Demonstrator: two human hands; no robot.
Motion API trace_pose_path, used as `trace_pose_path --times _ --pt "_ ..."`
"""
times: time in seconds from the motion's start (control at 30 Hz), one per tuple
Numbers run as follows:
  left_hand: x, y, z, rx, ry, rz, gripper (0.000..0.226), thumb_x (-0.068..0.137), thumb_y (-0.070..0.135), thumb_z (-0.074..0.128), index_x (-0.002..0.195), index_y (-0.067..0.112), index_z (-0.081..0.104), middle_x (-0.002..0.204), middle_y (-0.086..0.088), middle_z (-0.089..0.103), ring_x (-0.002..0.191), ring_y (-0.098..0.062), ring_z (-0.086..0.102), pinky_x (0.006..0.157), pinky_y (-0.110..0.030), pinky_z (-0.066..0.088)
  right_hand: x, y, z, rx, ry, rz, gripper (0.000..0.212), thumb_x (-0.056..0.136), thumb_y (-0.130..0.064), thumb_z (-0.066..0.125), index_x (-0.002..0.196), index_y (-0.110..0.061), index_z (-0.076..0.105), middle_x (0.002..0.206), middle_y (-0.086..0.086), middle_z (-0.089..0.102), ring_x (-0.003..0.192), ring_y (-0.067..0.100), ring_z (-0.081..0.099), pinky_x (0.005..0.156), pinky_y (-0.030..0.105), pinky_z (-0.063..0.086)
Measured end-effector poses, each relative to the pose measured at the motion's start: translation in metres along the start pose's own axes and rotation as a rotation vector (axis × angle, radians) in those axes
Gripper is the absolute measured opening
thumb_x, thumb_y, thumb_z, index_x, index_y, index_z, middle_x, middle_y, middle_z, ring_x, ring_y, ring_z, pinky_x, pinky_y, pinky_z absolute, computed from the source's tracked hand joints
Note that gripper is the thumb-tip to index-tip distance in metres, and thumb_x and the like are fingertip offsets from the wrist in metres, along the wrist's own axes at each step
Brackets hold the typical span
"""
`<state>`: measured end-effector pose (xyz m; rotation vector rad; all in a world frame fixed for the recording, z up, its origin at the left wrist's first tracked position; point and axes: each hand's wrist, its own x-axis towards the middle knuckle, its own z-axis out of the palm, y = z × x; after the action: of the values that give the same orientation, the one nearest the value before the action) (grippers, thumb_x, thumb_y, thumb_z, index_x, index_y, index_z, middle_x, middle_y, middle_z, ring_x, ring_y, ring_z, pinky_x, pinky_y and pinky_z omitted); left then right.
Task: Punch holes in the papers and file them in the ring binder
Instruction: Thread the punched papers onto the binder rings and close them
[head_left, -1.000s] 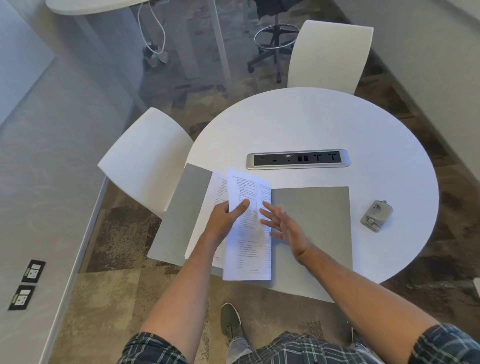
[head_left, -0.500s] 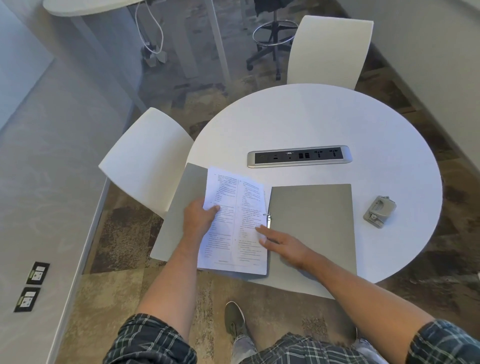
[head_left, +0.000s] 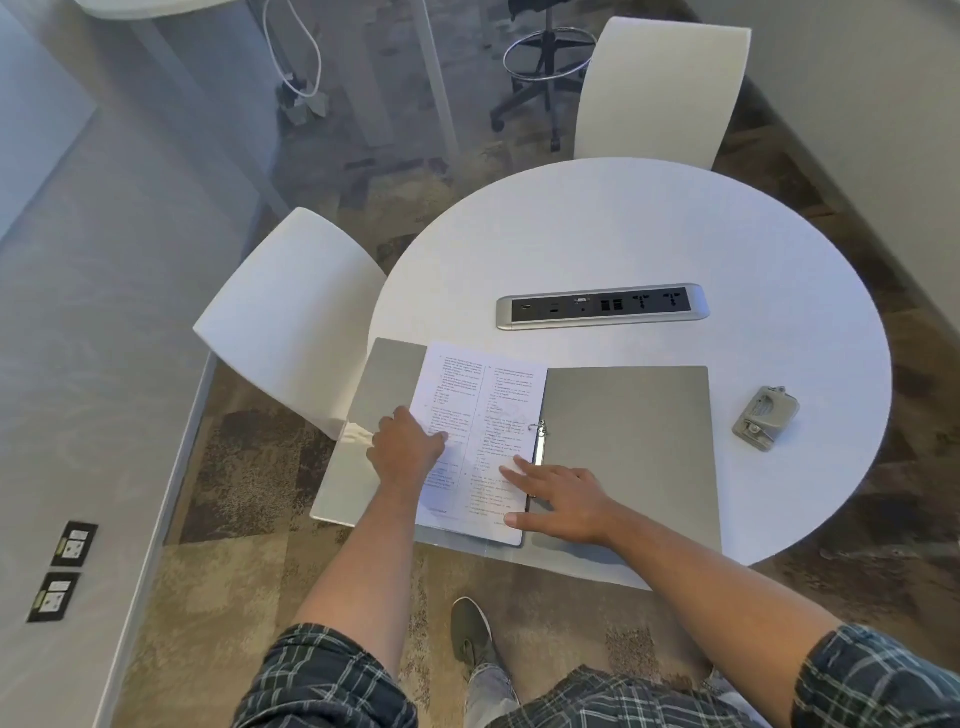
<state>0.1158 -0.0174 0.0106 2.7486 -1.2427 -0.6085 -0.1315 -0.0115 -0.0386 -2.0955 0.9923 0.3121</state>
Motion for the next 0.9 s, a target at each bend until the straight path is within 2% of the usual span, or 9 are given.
trace_pose_path --times 0.2,0.3,0.4,0.47,0.5,0.6,0.7,0.8,0.9 --pt "0.006 -0.012 0.019 -0.066 -0.119 -0.155 0.092 0.069 0.061 0.084 0.135 0.007 0.048 0.135 -0.015 0.057 0.123 -0.037 0.058 0.100 -0.049 0.046 -0.004 0.017 0.001 0.122 -0.057 -0.047 0.096 0.091 -0.078 0.048 0.161 -0.046 -0.010 0.168 -0.018 -0.021 0.160 0.017 0.009 0.128 0.047 0.010" --pt "0.016 -0.026 0.028 -0.179 -0.162 -0.208 0.094 0.063 0.063 0.085 0.130 0.007 0.051 0.124 -0.011 0.064 0.116 -0.036 0.062 0.098 -0.048 0.047 -0.006 0.021 0.009 0.151 -0.075 -0.074 0.101 0.091 -0.076 0.051 0.160 -0.044 -0.015 0.167 -0.017 -0.027 0.160 0.018 0.007 0.128 0.044 0.012" --pt "0.033 -0.049 0.040 -0.301 -0.199 -0.268 0.098 0.042 0.075 0.085 0.106 0.005 0.061 0.096 -0.010 0.070 0.092 -0.033 0.067 0.084 -0.046 0.055 -0.006 0.025 0.015 0.171 -0.058 -0.096 0.103 0.090 -0.077 0.052 0.158 -0.048 -0.019 0.166 -0.019 -0.029 0.160 0.019 0.007 0.129 0.046 0.014" --pt "0.039 -0.059 0.042 -0.426 -0.223 -0.255 0.068 0.053 0.061 0.091 0.071 0.006 0.054 0.067 -0.007 0.057 0.070 -0.028 0.058 0.067 -0.037 0.043 -0.006 0.027 0.017 0.202 -0.050 -0.095 0.102 0.089 -0.078 0.052 0.156 -0.052 -0.020 0.166 -0.022 -0.029 0.160 0.019 0.006 0.130 0.047 0.014" --pt "0.039 -0.061 0.038 -0.485 -0.243 -0.248 0.063 0.060 0.052 0.093 0.062 0.010 0.047 0.063 -0.009 0.050 0.066 -0.025 0.053 0.065 -0.037 0.036 -0.005 0.028 0.017 0.224 -0.048 -0.091 0.102 0.088 -0.079 0.053 0.155 -0.054 -0.021 0.165 -0.025 -0.028 0.160 0.018 0.006 0.130 0.048 0.013" --pt "0.033 -0.058 0.017 -0.546 -0.290 -0.213 0.054 0.065 0.047 0.091 0.067 0.011 0.050 0.069 -0.011 0.059 0.062 -0.023 0.058 0.060 -0.034 0.040 -0.004 0.032 0.015 0.287 -0.050 -0.082 0.102 0.086 -0.080 0.056 0.153 -0.060 -0.018 0.164 -0.031 -0.022 0.160 0.015 0.006 0.130 0.048 0.011" --pt "0.029 -0.051 -0.004 -0.672 -0.370 -0.129 0.033 0.081 0.022 0.086 0.074 0.002 0.059 0.085 -0.013 0.074 0.070 -0.027 0.069 0.065 -0.032 0.052 -0.005 0.033 0.010 0.400 -0.060 -0.053 0.101 0.084 -0.077 0.063 0.152 -0.065 -0.011 0.166 -0.033 -0.010 0.158 0.009 0.011 0.130 0.045 0.014" --pt "0.017 -0.033 -0.026 -0.800 -0.546 -0.025 0.031 0.084 0.018 0.081 0.108 0.000 0.073 0.109 -0.014 0.078 0.096 -0.032 0.076 0.091 -0.046 0.059 -0.004 0.030 0.005 0.648 -0.052 0.010 0.095 0.080 -0.077 0.069 0.153 -0.066 0.009 0.167 -0.029 0.017 0.153 0.006 0.024 0.128 0.045 0.021" --pt "0.004 -0.007 -0.035 -0.748 -0.655 0.110 0.042 0.078 0.026 0.080 0.115 0.007 0.073 0.109 -0.009 0.078 0.096 -0.025 0.076 0.082 -0.033 0.059 0.001 0.029 -0.004 0.840 0.094 0.058 0.090 0.075 -0.075 0.076 0.153 -0.056 0.035 0.151 -0.024 0.050 0.140 0.005 0.048 0.121 0.043 0.034"
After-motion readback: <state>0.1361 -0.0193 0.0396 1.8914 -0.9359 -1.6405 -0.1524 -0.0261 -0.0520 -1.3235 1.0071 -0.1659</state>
